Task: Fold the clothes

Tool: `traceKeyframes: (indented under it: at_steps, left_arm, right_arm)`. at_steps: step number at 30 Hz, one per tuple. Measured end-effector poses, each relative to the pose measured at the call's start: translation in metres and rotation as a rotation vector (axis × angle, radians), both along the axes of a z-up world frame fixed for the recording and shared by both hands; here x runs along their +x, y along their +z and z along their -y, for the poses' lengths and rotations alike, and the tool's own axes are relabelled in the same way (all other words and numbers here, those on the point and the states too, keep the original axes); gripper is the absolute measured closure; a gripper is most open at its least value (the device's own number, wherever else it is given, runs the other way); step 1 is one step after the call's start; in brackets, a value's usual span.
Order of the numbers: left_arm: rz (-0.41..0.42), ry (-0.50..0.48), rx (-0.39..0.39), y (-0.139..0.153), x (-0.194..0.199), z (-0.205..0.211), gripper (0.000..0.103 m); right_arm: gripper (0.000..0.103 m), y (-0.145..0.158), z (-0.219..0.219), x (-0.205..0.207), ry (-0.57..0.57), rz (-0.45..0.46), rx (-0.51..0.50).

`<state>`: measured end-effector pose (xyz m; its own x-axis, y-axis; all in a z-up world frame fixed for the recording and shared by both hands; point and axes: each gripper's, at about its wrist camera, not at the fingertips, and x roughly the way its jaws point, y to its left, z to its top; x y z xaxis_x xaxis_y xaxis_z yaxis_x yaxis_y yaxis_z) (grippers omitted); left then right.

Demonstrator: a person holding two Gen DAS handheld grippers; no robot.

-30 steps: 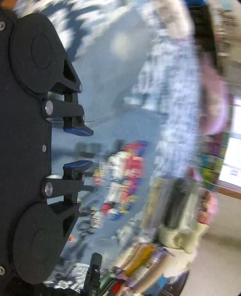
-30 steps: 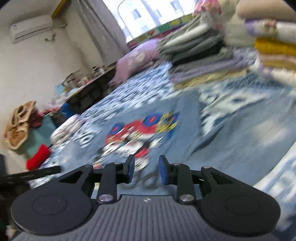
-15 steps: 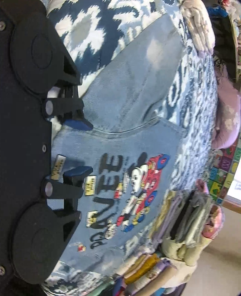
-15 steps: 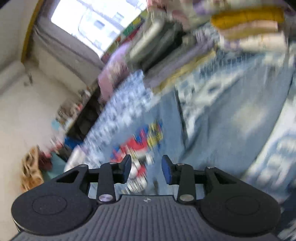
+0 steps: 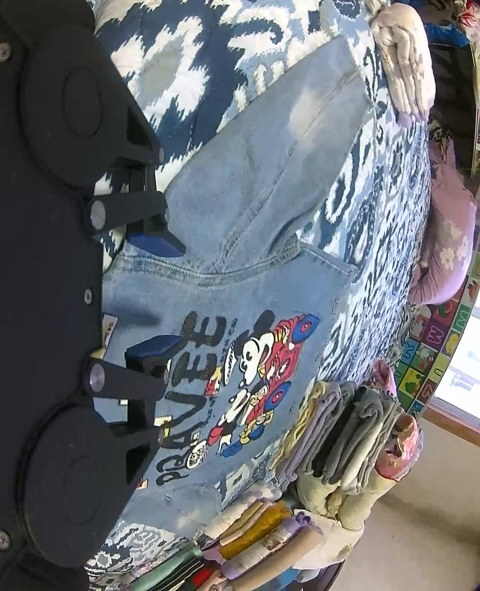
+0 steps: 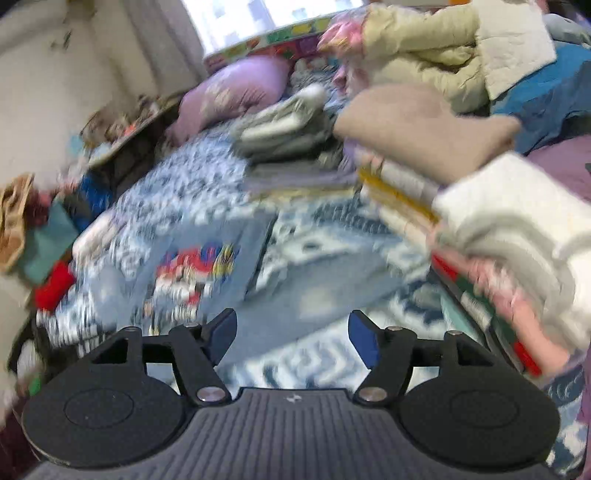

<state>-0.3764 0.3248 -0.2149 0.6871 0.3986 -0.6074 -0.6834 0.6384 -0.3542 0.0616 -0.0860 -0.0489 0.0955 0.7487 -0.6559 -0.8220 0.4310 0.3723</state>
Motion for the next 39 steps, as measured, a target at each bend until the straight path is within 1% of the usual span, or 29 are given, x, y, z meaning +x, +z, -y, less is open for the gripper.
traceKeyframes:
  at_steps: [1,3,5,6,8,9,11,13,14,16,18,22,24,28,30,33,35,39]
  left_arm:
    - [0.001,-0.008,0.002,0.002,0.002,0.002,0.057]
    - [-0.004,-0.025,0.015,0.005,0.005,0.007,0.052]
    - [-0.021,-0.044,0.041,0.008,0.008,0.015,0.05]
    - [-0.031,-0.052,0.056,0.009,0.009,0.019,0.049]
    - [-0.049,-0.068,0.082,0.013,0.01,0.027,0.049]
    - [-0.053,-0.074,0.094,0.015,0.01,0.03,0.049]
    - [-0.058,-0.082,0.12,0.019,0.01,0.036,0.048]
    - [-0.064,-0.087,0.142,0.023,0.011,0.041,0.048]
    - [-0.067,-0.091,0.152,0.025,0.012,0.043,0.048]
    - [-0.067,-0.103,0.176,0.031,0.014,0.049,0.046]
    - [-0.074,-0.111,0.2,0.039,0.017,0.055,0.039]
    - [-0.081,-0.112,0.243,0.054,0.022,0.068,0.031]
    - [-0.085,-0.107,0.262,0.062,0.024,0.075,0.028]
    - [-0.088,-0.092,0.295,0.074,0.025,0.085,0.023]
    - [-0.084,-0.079,0.308,0.08,0.024,0.088,0.016]
    - [-0.079,-0.065,0.299,0.09,0.023,0.09,0.015]
    - [-0.08,-0.053,0.309,0.096,0.023,0.092,0.015]
    - [-0.117,-0.021,0.369,0.111,0.028,0.099,0.0]
  right_arm:
    - [0.034,-0.011,0.002,-0.012,0.021,-0.009,0.004]
    - [0.034,-0.043,-0.007,-0.044,0.069,-0.056,0.052]
    - [0.035,-0.074,-0.028,-0.081,0.125,-0.087,0.081]
    - [0.035,-0.086,-0.043,-0.101,0.142,-0.086,0.1]
    - [0.035,-0.101,-0.07,-0.129,0.157,-0.095,0.146]
    - [0.035,-0.103,-0.084,-0.14,0.155,-0.091,0.176]
    - [0.035,-0.102,-0.11,-0.156,0.141,-0.077,0.227]
    - [0.035,-0.103,-0.133,-0.164,0.088,-0.11,0.246]
    - [0.035,-0.104,-0.146,-0.168,0.071,-0.106,0.227]
    - [0.034,-0.104,-0.163,-0.185,0.053,-0.051,0.166]
    - [0.034,-0.105,-0.172,-0.194,0.038,-0.005,0.109]
    - [0.034,-0.105,-0.179,-0.215,-0.004,0.127,0.037]
    - [0.03,-0.103,-0.178,-0.22,-0.027,0.157,0.023]
    - [0.025,-0.099,-0.177,-0.223,-0.058,0.195,0.005]
    - [0.024,-0.097,-0.176,-0.225,-0.064,0.205,0.003]
    - [0.02,-0.092,-0.177,-0.228,-0.067,0.222,-0.002]
    - [0.016,-0.087,-0.177,-0.229,-0.07,0.232,0.001]
    - [0.009,-0.076,-0.176,-0.231,-0.081,0.252,0.007]
